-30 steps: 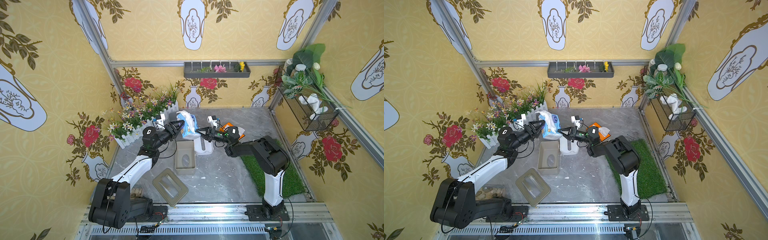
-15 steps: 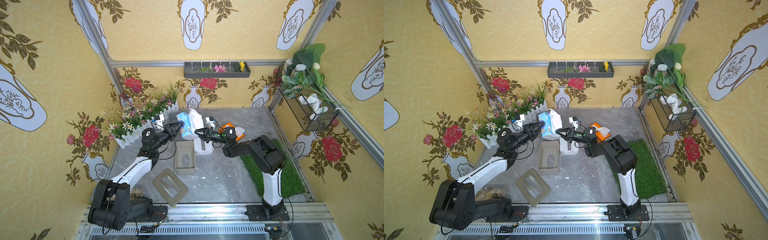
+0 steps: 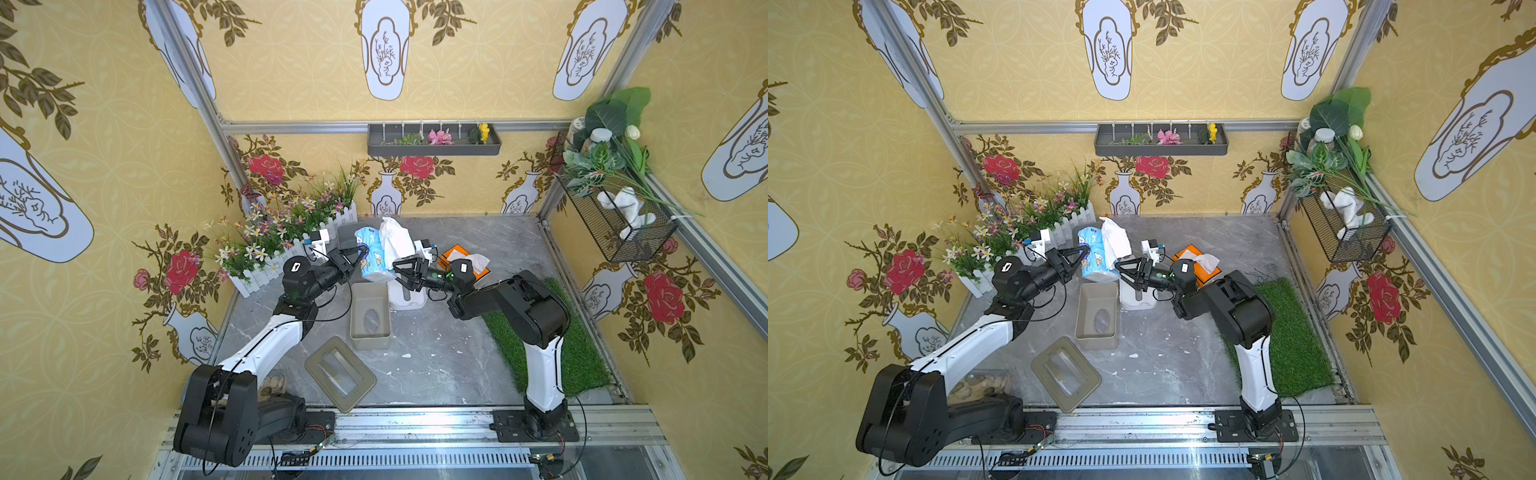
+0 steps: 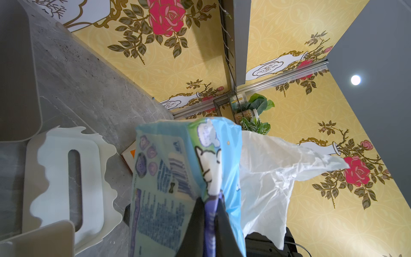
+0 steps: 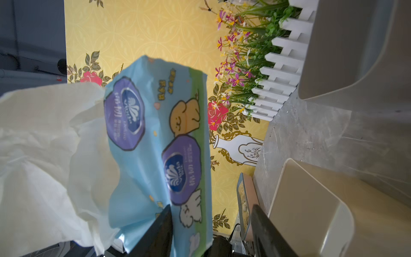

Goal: Put the tissue paper into the tissue box
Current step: Pick up the paper towel from the center of the board, then place the paper towel in the tissue box.

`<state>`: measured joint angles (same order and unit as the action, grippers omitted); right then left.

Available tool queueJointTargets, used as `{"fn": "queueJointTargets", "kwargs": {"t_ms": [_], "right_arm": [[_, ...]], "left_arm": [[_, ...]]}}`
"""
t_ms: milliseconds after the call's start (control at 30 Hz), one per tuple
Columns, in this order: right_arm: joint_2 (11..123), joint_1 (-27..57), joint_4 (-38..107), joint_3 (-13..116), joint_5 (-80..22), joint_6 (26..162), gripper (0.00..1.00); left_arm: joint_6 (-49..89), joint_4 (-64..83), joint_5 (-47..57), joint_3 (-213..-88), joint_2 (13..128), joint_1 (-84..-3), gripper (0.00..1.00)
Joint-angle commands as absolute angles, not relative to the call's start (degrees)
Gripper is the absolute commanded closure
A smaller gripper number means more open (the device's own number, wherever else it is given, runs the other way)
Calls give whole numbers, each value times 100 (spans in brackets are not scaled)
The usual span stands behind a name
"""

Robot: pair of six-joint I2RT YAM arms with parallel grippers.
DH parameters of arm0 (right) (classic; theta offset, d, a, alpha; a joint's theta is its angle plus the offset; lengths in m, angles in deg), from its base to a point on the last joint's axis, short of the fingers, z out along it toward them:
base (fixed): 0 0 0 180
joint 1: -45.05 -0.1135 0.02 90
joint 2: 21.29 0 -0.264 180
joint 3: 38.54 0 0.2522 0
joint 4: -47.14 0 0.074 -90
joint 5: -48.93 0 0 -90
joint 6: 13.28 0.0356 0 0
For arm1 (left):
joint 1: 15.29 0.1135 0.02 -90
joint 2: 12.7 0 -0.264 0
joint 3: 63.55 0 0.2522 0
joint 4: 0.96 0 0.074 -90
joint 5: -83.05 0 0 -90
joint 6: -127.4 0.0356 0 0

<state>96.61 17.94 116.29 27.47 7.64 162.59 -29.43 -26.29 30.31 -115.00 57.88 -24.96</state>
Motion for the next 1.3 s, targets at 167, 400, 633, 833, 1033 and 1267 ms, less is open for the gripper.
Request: {"fn": "queueJointTargets", "kwargs": {"t_ms": [167,400,633,833,1033,1267], "right_arm": [[8926,2820,10522,1993,939,15052,36],[7835,3363,6161,2398,423,12262,34],[7487,3720,4699,2631,226,11307,34],[7485,3765,4509,2569,343,11072,33],[7659,3802,4621,2528,576,11049,33],[7759,3838,4720,2476,675,11058,33]], "left_arm": [[-822,1533,2383,-12667,4912,-2796,100],[350,5006,65,-14327,5365,-3958,100],[156,7077,-2050,-15887,6617,-5167,100],[-123,8555,-3238,-16900,7503,-5677,100],[-337,10188,-4196,-18186,8276,-5859,100],[-599,11211,-4504,-18580,8509,-5870,100]]}}
